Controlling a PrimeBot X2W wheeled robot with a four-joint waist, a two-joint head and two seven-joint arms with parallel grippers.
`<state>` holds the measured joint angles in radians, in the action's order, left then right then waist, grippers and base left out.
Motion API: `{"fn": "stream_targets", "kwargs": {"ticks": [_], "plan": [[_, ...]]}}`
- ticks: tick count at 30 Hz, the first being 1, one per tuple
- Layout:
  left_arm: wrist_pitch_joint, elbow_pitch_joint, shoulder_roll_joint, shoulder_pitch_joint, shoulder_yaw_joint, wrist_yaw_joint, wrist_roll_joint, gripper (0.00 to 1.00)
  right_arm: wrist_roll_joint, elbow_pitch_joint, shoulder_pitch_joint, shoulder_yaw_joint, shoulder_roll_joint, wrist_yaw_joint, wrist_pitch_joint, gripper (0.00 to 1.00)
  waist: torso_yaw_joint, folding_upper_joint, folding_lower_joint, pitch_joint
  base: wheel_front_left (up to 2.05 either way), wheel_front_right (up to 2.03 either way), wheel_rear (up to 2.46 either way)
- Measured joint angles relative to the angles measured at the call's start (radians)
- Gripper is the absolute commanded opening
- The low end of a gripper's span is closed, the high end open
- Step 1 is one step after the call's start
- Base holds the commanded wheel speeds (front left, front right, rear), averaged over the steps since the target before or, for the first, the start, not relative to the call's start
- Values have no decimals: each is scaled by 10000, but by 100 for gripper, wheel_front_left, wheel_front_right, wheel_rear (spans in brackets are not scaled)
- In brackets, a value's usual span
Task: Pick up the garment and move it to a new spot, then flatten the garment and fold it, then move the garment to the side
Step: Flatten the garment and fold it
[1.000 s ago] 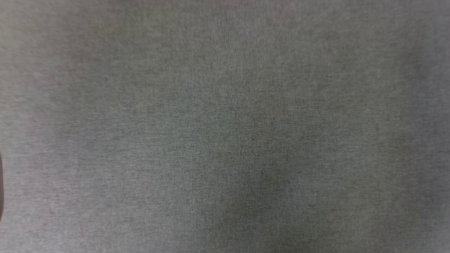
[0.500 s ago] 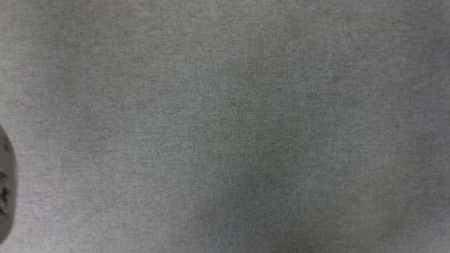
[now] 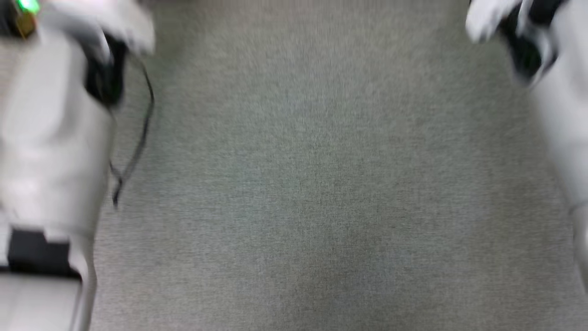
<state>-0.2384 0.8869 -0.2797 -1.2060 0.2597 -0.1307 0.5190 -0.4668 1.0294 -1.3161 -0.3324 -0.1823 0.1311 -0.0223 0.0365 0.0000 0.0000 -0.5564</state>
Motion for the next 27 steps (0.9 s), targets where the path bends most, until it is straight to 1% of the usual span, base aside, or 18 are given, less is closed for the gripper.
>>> {"fn": "stream_targets", "kwargs": {"ticks": [4, 7, 12, 15, 18, 21, 24, 27], "plan": [[-123, -165, -221, 1626, 437, 0, 589, 0, -692, -253, 1447, -504, -265, 0, -151, 0, -60, 0, -1, 833, 0, 0, 0], [-184, -460, -351, 2868, 552, 0, 1022, 0, -1151, -625, 2592, -886, -537, 2, -249, 0, -103, 0, -1, 1477, 0, 0, 0], [-217, -1166, -600, 5079, 334, 0, 1292, 0, -1810, -1549, 4653, -1476, -970, 2, -332, 0, -161, 0, -2, 2586, 0, 0, 0], [-221, -2015, -713, 6500, 38, 190, 1281, 0, -2159, -2276, 5703, -1668, -1262, 4, -353, 0, -167, 0, -3, 3222, 0, 0, 0], [-230, -2959, -773, 7970, -190, 495, 1308, 0, -2334, -2970, 6765, -1722, -1638, 4, -372, 0, -171, 0, -4, 3790, 0, 0, 0], [-228, -4033, -855, 9404, -447, 938, 1457, 0, -2405, -3743, 7811, -1615, -1883, 6, -341, 0, -180, 0, -4, 4295, 0, 0, 0], [-35, -5348, -928, 10814, -591, 1524, 1570, 0, -2426, -4535, 8879, -1275, -2144, 8, -336, 0, -212, 0, -4, 4723, 0, 0, 0], [389, -6830, -1049, 12080, -744, 2150, 1701, 0, -2247, -5344, 9988, -759, -2253, 8, -142, 0, -266, 0, -5, 5061, 0, 0, 0]]}}
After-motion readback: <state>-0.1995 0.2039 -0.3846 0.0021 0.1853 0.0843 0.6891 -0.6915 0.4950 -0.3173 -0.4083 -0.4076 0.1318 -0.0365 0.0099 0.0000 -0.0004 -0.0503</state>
